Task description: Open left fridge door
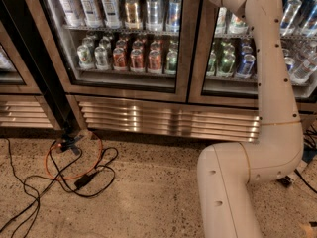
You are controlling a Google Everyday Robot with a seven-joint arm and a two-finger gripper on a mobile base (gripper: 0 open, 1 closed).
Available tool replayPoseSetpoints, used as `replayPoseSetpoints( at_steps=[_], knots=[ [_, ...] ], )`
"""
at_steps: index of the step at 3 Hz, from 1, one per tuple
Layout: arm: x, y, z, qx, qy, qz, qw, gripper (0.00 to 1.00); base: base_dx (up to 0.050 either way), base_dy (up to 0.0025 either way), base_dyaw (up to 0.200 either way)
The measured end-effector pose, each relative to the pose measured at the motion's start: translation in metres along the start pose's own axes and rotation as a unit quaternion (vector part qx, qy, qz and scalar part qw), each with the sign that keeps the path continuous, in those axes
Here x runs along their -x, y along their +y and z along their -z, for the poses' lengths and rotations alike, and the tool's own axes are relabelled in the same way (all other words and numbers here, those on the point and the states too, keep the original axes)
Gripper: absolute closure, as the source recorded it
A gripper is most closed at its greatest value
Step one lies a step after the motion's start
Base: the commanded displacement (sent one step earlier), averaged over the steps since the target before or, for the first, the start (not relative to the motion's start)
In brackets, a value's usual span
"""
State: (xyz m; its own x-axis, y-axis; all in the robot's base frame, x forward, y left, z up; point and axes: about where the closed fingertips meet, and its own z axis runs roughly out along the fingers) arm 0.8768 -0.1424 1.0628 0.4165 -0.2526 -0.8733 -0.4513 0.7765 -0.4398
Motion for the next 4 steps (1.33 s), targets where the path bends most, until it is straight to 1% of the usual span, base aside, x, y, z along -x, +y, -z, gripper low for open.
replayPoseSetpoints(
  at_steps=[1,2,3,4],
  knots=[
    [0.0000,0.0000,0.0000,0.000,0.000,0.000,1.0000,0.11,0.000,0.00000,0.000],
    [0.0000,0.0000,0.0000,0.000,0.000,0.000,1.0000,0.00,0.000,0.00000,0.000],
    [0.0000,0.0000,-0.0001,0.000,0.000,0.000,1.0000,0.00,0.000,0.00000,0.000],
    [-0.0017,-0.0001,-0.0019,-0.002,-0.010,-0.028,0.9996,0.00,0.000,0.00000,0.000]
  ],
)
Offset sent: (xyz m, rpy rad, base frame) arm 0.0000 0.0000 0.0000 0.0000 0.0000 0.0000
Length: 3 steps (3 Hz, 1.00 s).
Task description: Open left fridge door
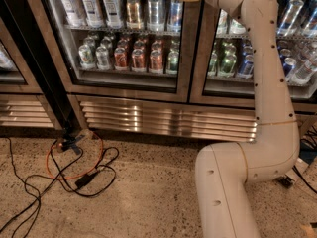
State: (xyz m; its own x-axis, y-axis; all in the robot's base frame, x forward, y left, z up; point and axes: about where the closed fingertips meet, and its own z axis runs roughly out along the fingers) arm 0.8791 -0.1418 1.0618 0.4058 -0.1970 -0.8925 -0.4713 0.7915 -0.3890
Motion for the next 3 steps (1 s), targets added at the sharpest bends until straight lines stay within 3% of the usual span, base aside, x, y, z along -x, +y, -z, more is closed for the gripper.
replayPoseSetpoints(
  at_steps=[1,2,3],
  knots=[
    [0.0006,0.0021,-0.0016,0.000,0.000,0.000,1.0000,0.00,0.000,0.00000,0.000],
    [-0.0007,0.0040,-0.0020,0.008,-0.009,-0.027,0.9996,0.07,0.000,0.00000,0.000],
    [-0.0026,0.0041,-0.0014,0.013,-0.010,-0.043,0.9989,0.26,0.000,0.00000,0.000]
  ],
)
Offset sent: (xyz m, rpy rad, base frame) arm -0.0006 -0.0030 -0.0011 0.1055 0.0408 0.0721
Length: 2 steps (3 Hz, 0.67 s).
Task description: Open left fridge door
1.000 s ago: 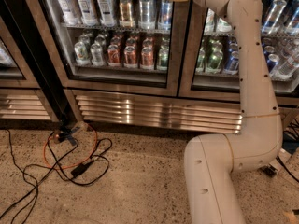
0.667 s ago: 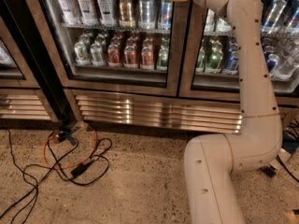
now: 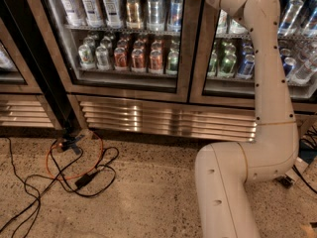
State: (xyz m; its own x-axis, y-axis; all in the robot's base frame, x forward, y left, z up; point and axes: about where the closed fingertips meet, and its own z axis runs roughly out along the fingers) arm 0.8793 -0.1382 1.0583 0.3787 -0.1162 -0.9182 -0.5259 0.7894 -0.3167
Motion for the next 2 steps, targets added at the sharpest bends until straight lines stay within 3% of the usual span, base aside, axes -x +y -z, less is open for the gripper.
replayPoseSetpoints(
  at_steps=[2],
  knots=[
    [-0.0024,-0.0014,0.0004,0.006,0.007,-0.007,0.9999,0.72,0.000,0.00000,0.000]
  ],
)
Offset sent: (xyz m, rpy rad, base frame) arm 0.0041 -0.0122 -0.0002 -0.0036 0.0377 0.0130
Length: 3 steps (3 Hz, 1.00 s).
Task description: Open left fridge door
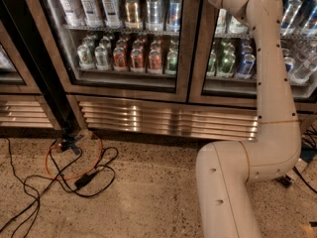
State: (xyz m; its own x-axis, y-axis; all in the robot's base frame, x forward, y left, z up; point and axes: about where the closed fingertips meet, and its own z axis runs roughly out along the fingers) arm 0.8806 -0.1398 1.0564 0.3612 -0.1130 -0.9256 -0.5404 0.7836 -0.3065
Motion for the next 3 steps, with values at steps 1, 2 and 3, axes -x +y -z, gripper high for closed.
replayPoseSetpoints(
  at_steps=[1,2,3],
  knots=[
    [0.000,-0.005,0.002,0.008,0.014,0.005,0.9999,0.80,0.000,0.00000,0.000],
    [0.000,-0.012,0.004,0.013,0.029,0.013,0.9994,0.74,0.000,0.00000,0.000],
    [0.000,-0.015,0.005,0.017,0.036,0.018,0.9991,0.55,0.000,0.00000,0.000]
  ],
)
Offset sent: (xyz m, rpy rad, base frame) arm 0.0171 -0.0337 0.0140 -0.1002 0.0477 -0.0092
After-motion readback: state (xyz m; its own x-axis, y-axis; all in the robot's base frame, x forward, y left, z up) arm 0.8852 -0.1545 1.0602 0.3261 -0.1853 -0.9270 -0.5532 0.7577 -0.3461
